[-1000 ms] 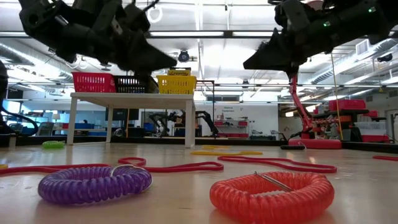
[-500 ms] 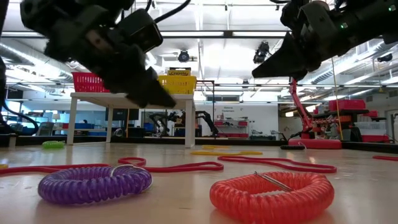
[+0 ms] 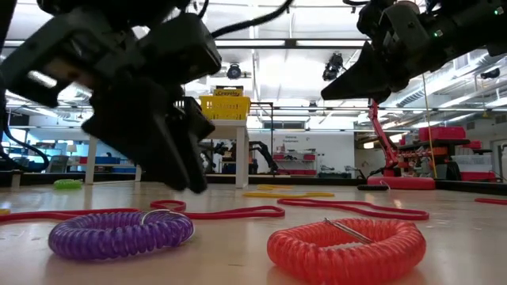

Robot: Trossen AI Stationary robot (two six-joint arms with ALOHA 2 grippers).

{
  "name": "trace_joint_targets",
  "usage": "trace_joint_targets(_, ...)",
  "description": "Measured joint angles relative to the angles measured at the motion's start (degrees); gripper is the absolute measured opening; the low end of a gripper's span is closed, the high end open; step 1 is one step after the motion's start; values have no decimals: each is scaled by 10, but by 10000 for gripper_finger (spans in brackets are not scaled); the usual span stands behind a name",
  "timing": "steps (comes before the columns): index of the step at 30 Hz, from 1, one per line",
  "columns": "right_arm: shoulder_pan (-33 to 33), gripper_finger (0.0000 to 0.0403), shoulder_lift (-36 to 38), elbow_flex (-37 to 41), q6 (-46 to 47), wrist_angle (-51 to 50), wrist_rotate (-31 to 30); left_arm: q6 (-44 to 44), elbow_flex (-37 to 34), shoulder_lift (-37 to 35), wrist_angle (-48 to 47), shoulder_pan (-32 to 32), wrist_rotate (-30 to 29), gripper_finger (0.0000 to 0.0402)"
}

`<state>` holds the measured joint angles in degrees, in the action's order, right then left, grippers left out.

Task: Pick & Place Office Desk Supplies
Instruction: Put the red rubber band into the red bin on the shelf

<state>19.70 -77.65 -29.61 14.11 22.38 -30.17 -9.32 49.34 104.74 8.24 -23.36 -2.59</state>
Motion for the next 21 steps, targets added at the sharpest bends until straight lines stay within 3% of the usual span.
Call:
trace_joint_targets(9,0,5,0,0,0,0,0,25,71,50,-110,0,-4,128)
trace_joint_targets(12,0,5,0,0,0,0,0,44,88,52,-140,0,-32,99)
trace_joint_targets(17,0,5,0,0,0,0,0,71,118,52,-176,10,-56,14)
trace_joint_targets(21,0,5,0,0,0,0,0,82,138,44,-211,20,-81,5)
